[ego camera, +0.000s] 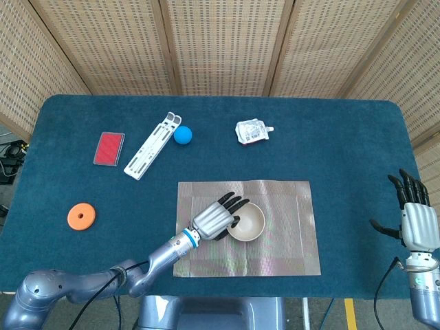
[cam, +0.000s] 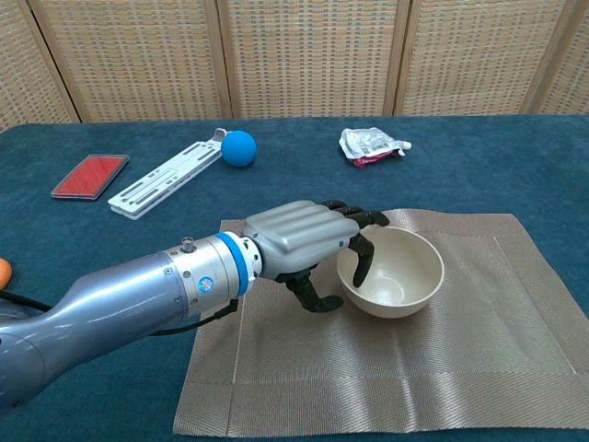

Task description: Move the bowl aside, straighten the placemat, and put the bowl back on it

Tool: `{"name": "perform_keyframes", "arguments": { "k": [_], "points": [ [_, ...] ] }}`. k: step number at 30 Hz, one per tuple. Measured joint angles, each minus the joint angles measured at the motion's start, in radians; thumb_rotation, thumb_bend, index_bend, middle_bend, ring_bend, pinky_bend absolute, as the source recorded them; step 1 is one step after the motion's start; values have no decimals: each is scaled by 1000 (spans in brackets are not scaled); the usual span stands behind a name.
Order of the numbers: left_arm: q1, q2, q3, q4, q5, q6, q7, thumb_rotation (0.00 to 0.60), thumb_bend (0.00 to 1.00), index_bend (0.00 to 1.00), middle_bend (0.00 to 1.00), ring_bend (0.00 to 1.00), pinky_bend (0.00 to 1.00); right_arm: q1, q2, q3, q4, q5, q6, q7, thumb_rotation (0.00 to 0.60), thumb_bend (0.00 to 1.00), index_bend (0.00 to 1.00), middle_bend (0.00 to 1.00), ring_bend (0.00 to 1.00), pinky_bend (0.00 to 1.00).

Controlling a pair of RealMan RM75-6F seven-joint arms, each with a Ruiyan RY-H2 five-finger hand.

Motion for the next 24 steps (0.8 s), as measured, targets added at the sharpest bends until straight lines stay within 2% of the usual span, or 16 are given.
{"name": "perform_keyframes", "arguments": {
  "k": [4,11,17,20,24],
  "points": [
    [6,21,2,-27,-15,4,11,600,208,153,0,0,0,-2,1,0,-2,-3,6,-2,600,227,145,0,0,0],
    [60,120,4,-135,-35,92,57,600,202,113,0,0,0,-4,4,-4,-13,-16,16,-4,600,227,145,0,0,0],
    [158,260,22,-261,-49,224,86,600,201,112,0,0,0,-8,8,-13,-26,-39,31,-10,600,227,140,0,0,0],
    [229,346,45,-316,-54,305,106,600,200,106,0,0,0,-8,10,-24,-35,-54,32,-24,600,226,133,0,0,0],
    [366,473,101,-384,-52,461,115,600,199,97,0,0,0,-6,13,-46,-55,-83,27,-59,600,226,129,0,0,0]
  ]
}}
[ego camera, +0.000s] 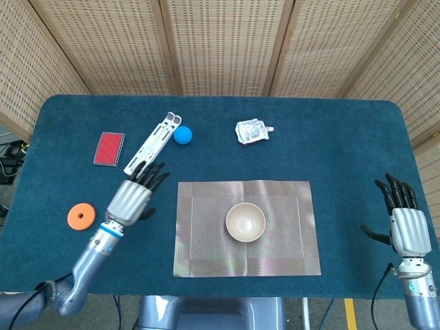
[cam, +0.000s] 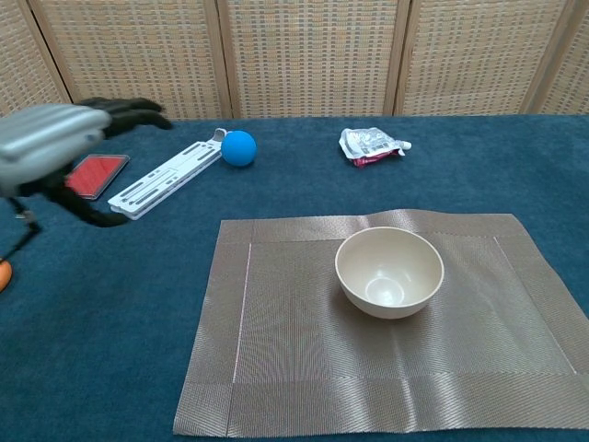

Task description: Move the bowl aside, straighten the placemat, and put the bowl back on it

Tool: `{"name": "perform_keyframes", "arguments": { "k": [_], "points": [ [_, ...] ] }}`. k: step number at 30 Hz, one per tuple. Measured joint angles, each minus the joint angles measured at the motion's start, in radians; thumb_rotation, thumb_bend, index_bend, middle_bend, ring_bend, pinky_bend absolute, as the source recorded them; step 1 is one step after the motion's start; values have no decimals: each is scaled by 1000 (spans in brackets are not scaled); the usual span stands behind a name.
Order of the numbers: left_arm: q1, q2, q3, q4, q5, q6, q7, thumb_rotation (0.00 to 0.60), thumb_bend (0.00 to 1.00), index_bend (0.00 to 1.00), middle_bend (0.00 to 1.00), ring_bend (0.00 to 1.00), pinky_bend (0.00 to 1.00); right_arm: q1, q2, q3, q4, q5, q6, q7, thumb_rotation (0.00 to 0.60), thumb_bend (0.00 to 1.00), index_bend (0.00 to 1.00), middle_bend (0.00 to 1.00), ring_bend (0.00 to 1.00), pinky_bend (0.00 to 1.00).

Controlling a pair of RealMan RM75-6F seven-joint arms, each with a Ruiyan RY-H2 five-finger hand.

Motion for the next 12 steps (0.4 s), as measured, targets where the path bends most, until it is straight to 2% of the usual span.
{"name": "perform_keyframes", "arguments": {
  "k": [6,12],
  "points": [
    [176,137,79,-56,26,192,-19,600,196,70,0,0,0,5,4,-22,-30,-25,-9,-44,600,222,112,0,0,0],
    [291,181,132,-74,55,296,-70,600,196,54,0,0,0,4,0,-41,-54,-44,-10,-94,600,221,104,0,0,0]
  ]
}}
